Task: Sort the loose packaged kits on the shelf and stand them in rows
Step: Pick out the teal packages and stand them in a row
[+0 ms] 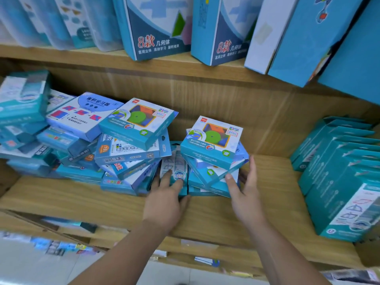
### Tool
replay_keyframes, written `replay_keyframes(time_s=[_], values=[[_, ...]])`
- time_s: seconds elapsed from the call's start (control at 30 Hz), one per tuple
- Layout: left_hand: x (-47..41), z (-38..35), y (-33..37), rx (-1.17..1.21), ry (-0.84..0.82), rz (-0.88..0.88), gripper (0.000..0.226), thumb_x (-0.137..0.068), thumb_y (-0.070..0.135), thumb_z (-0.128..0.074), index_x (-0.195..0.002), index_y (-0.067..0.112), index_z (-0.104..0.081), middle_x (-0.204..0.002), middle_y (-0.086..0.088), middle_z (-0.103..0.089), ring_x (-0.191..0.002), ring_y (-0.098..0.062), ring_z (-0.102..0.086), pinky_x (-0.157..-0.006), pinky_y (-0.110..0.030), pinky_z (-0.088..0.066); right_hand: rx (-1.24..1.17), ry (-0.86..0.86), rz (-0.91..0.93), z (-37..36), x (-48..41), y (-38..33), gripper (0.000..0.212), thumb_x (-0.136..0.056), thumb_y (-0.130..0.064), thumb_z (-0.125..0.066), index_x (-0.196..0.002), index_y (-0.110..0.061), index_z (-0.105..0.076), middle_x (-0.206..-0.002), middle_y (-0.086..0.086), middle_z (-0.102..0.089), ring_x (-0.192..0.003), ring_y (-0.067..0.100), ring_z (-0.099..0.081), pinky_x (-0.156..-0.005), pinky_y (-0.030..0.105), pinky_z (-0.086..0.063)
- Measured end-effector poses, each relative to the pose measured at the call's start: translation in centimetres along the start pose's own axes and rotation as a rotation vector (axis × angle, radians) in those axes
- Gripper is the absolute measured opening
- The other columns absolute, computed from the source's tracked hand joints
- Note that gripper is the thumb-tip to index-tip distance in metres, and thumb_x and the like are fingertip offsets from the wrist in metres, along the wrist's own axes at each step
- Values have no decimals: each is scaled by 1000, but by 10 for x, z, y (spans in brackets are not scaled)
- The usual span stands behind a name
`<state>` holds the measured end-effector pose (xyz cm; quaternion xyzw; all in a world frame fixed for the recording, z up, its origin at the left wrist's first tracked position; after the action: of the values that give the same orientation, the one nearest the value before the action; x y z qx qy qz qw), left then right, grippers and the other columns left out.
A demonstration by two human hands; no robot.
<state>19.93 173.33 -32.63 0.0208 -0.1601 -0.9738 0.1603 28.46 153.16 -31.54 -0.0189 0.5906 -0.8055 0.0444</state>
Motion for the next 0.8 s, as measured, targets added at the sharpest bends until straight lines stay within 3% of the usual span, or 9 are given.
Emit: replay_keyframes(time_s=[0.13,0.23,0.3,0.33,0.4,0.47,0.57,0.67,0.8], values=[[14,1,-4,-7,51,7,51,-79,49,-62,-124,25,-63,-140,-10,-51,-120,-41,-49,-103,-48,-44,5,-26,-8,0,-2,4,85,-94,-28,-67,-155,-46,-10,-137,-12,-60,-125,2,-55,-109,37,-44],[36,6,-5,56,120,40,63,-69,51,-51,-124,23,-64,-135,-6,-54,-116,-34,-52,-100,-45,-43,-3,-48,7,2,-1,4,85,-93,-31,-68,-156,-42,-13,-142,-8,-57,-129,4,-51,-109,33,-41],[53,12,-6,122,206,56,65,-65,48,-51,-122,22,-65,-133,-4,-56,-112,-31,-52,-96,-40,-42,21,34,51,10,4,1,79,-91,-36,-69,-155,-33,-23,-137,-3,-55,-126,11,-51,-106,35,-43],[60,15,-8,162,247,72,65,-64,46,-52,-122,22,-65,-132,-2,-55,-111,-29,-50,-94,-37,-40,35,108,93,16,10,-3,71,-88,-41,-67,-150,-28,-34,-127,-2,-56,-118,15,-53,-101,36,-45],[76,22,-10,241,318,106,64,-62,43,-52,-122,22,-65,-132,1,-55,-113,-26,-48,-93,-34,-36,10,190,177,24,25,-13,42,-85,-50,-60,-120,-29,-54,-95,-11,-56,-91,16,-55,-85,36,-48],[92,29,-10,285,382,118,62,-63,42,-53,-120,20,-66,-132,3,-55,-113,-22,-47,-94,-32,-34,-99,53,128,16,40,-17,26,-85,-55,-56,-89,-30,-59,-69,-10,-56,-67,14,-54,-67,37,-46],[116,35,-9,331,445,129,61,-66,40,-57,-121,16,-67,-134,5,-56,-115,-18,-49,-97,-30,-36,-95,-281,-65,-14,63,-16,37,-95,-46,-61,-75,-14,-65,-60,1,-65,-55,17,-61,-62,37,-49],[140,35,-6,388,474,152,58,-67,38,-60,-120,17,-68,-134,8,-56,-121,-16,-52,-100,-33,-42,-124,-460,-228,-40,78,-23,33,-97,-38,-61,-80,-12,-69,-65,6,-71,-57,16,-67,-59,40,-56],[171,38,-3,444,493,165,59,-67,36,-62,-123,20,-67,-137,13,-54,-127,-9,-48,-99,-43,-50,-295,-570,-443,-63,92,-27,26,-99,-30,-61,-93,-6,-70,-79,20,-75,-69,32,-74,-65,41,-61]])
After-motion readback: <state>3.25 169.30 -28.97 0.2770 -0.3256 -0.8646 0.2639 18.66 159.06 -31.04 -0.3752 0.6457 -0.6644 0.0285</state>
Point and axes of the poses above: each hand's wrist, its own x-axis away from the middle knuckle, its own z-axis out of the back of the hand, y = z × x, the point moved 5 cm from there along -x, towards the middle knuckle
